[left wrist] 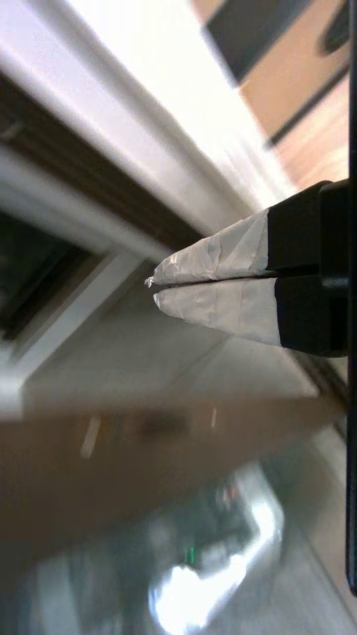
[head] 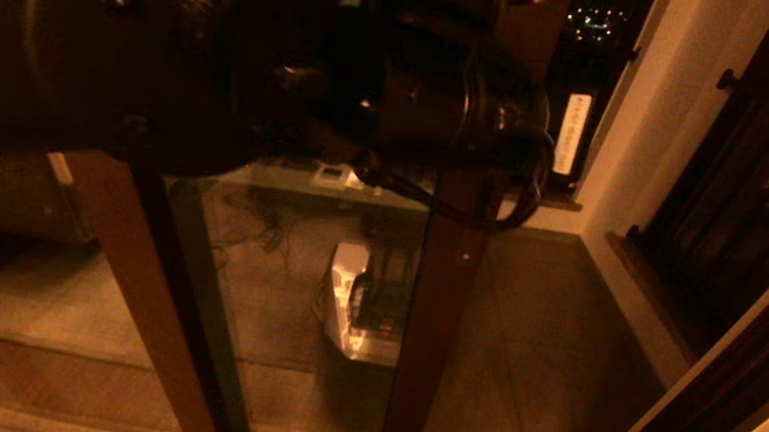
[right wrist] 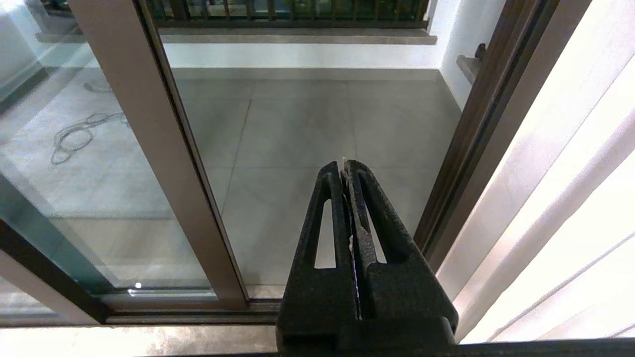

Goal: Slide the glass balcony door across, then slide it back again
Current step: Open the slid door

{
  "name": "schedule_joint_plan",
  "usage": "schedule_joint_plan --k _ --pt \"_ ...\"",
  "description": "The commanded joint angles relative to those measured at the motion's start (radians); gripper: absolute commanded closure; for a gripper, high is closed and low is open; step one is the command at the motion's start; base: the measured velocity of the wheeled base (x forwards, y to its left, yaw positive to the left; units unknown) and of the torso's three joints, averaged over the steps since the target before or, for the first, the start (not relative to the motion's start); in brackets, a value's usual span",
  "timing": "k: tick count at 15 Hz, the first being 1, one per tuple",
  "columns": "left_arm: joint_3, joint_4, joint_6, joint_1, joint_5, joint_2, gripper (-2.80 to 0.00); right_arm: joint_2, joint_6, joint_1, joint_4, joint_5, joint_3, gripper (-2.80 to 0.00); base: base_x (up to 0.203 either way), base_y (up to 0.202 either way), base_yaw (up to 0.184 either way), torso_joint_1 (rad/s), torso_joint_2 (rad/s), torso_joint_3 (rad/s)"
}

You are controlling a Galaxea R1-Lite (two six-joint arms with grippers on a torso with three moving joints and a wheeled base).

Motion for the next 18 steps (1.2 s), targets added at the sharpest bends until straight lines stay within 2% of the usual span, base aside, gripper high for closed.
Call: schedule_joint_plan --k 1,3,5,9,11,13,18 --pt "-0.008 -0.017 -0.002 -0.021 -0.013 0.074 0.00 0.001 0.000 0.000 0.000 0.000 0.000 0.00 0.000 0.000 0.000 0.000 0.00 0.000" --pt "-0.007 -0.184 0.002 -0.025 -0.012 0.150 0.00 0.001 0.000 0.000 0.000 0.000 0.000 0.00 0.000 0.000 0.000 0.000 0.00 0.000" --pt "-0.008 -0.271 0.007 -0.021 -0.012 0.213 0.00 0.001 0.000 0.000 0.000 0.000 0.000 0.00 0.000 0.000 0.000 0.000 0.00 0.000" --pt "-0.014 -0.288 0.009 -0.002 -0.017 0.266 0.00 0.001 0.000 0.000 0.000 0.000 0.000 0.00 0.000 0.000 0.000 0.000 0.00 0.000" --pt "-0.016 -0.332 0.009 0.002 -0.014 0.300 0.00 0.001 0.000 0.000 0.000 0.000 0.000 0.00 0.000 0.000 0.000 0.000 0.00 0.000" --pt "-0.016 -0.385 0.009 0.029 -0.012 0.328 0.00 0.001 0.000 0.000 0.000 0.000 0.000 0.00 0.000 0.000 0.000 0.000 0.00 0.000" --pt "-0.016 -0.423 0.036 0.106 -0.020 0.360 0.00 0.001 0.000 0.000 0.000 0.000 0.000 0.00 0.000 0.000 0.000 0.000 0.00 0.000"
